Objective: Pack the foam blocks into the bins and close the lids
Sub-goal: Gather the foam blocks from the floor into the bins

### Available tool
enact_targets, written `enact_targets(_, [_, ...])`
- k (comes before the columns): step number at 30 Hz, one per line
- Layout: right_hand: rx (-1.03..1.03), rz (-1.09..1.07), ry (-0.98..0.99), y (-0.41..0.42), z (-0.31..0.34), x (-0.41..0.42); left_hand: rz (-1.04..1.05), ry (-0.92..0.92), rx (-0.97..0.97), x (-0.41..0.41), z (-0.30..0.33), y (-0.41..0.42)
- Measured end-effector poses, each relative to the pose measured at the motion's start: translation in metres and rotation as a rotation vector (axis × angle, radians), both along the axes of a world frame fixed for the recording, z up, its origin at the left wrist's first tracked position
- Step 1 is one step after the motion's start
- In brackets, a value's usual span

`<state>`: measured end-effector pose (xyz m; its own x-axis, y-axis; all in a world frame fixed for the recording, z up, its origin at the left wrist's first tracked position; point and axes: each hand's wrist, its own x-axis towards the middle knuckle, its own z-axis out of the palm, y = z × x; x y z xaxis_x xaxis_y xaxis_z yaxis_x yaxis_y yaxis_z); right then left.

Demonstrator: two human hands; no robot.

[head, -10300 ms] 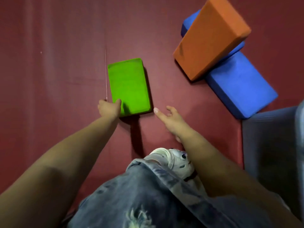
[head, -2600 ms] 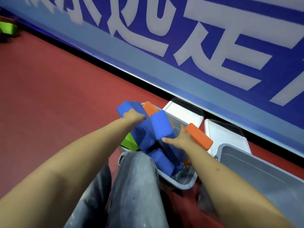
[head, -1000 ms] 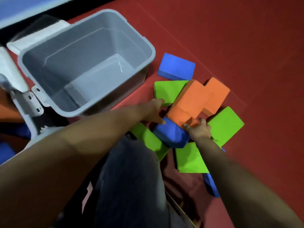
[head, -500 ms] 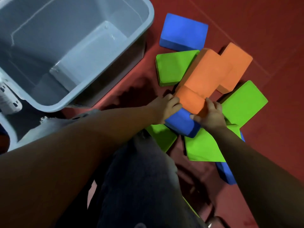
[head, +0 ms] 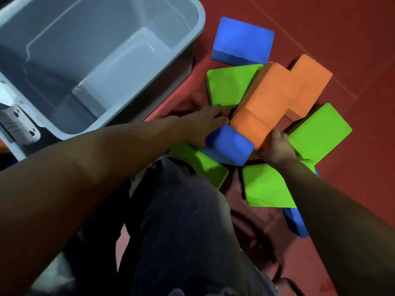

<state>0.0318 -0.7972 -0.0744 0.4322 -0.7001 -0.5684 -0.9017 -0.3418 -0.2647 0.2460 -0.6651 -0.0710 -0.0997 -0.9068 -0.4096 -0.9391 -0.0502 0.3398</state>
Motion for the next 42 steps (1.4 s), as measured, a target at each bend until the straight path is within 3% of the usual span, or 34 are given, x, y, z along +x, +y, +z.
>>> enact_targets(8, [-0.13,-0.204,-0.111,0.017,0.077,0.021,0.159,0.006,-0.168,0.029,0.077,0.014])
enact_targets(15, [-0.268,-0.324,-0.391,0.049,0.165,0.055,0.269,-0.051,-0.435,0.039,0.176,0.058])
enact_targets(24, [-0.299,-0.209,-0.69,0.12,0.243,0.147,0.73,-0.119,-0.698,0.093,0.277,0.163])
enact_targets(28, [-0.258,-0.126,-0.742,0.154,0.253,0.198,0.905,-0.155,-0.715,0.119,0.282,0.208])
enact_targets(32, [-0.046,0.028,-0.708,0.183,0.238,0.242,0.993,-0.136,-0.629,0.145,0.255,0.243])
enact_targets(36, [0.034,0.161,-0.536,0.188,0.218,0.241,0.922,-0.158,-0.387,0.149,0.222,0.244])
enact_targets(42, [-0.028,0.064,-0.5,0.139,0.207,0.181,0.849,-0.091,-0.367,0.104,0.2,0.184])
